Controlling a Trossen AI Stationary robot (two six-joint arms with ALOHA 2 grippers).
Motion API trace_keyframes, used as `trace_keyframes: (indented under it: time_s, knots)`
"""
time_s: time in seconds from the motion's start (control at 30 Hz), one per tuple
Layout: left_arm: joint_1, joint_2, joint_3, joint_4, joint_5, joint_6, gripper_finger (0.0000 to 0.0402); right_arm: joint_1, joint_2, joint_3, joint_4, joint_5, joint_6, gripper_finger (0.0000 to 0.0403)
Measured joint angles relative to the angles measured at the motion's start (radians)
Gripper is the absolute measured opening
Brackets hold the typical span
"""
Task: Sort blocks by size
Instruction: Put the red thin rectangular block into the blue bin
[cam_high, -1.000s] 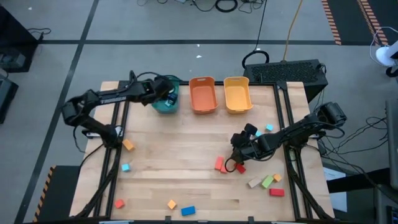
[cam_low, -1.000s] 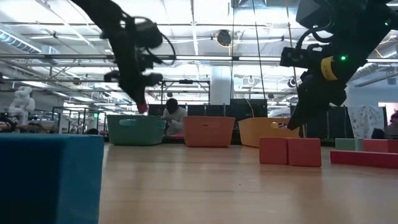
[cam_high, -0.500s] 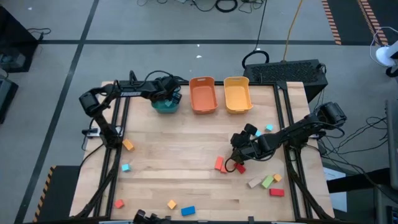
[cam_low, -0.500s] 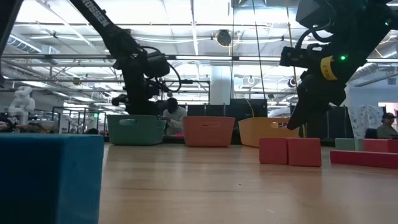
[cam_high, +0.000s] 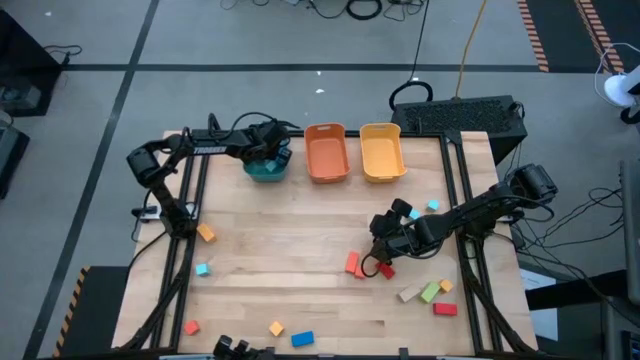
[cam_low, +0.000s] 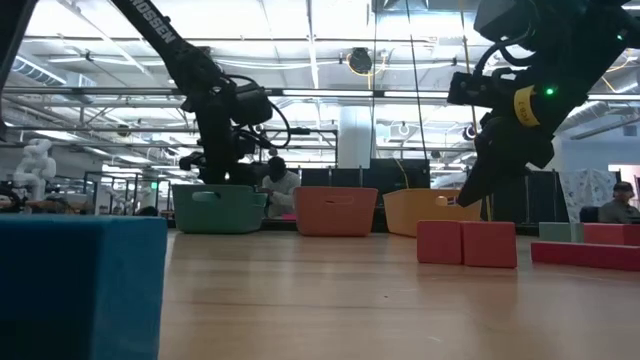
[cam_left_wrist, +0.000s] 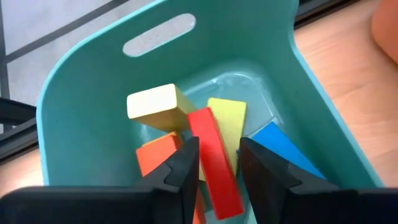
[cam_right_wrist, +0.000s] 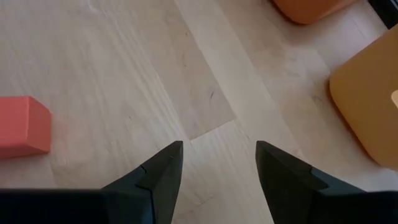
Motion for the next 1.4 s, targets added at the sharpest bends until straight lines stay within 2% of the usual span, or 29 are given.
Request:
trace_keyframes:
  time_s: [0.13, 0.37, 0.53, 0.7, 1.1, 1.4]
  knots:
    - [-0.001, -0.019, 0.0, -0.006, 0.0, 0.023, 0.0119, 0.0, 0.0, 0.0, 0.002, -0.019, -0.001, 0.0187]
    - [-0.038, -0.147, 0.0, -0.012, -0.016, 0.038, 0.012, 0.0, 0.0, 0.001, 0.028, -0.216, -0.044, 0.0187]
    - [-0.119, -0.257, 0.001, 0.002, -0.053, 0.078, 0.012, 0.0, 0.0, 0.001, 0.019, -0.376, 0.011, 0.0187]
    - [-0.221, -0.316, 0.001, 0.006, -0.056, 0.148, 0.0121, 0.003, 0.0, 0.001, 0.017, -0.475, 0.121, 0.0187]
    - [-0.47, -0.313, 0.001, 0.086, -0.046, 0.256, 0.0121, 0.067, -0.04, 0.001, -0.011, -0.502, 0.235, 0.0187]
    - [-0.624, -0.213, 0.001, 0.198, -0.046, 0.342, 0.0121, 0.151, -0.038, 0.001, -0.05, -0.501, 0.374, 0.0187]
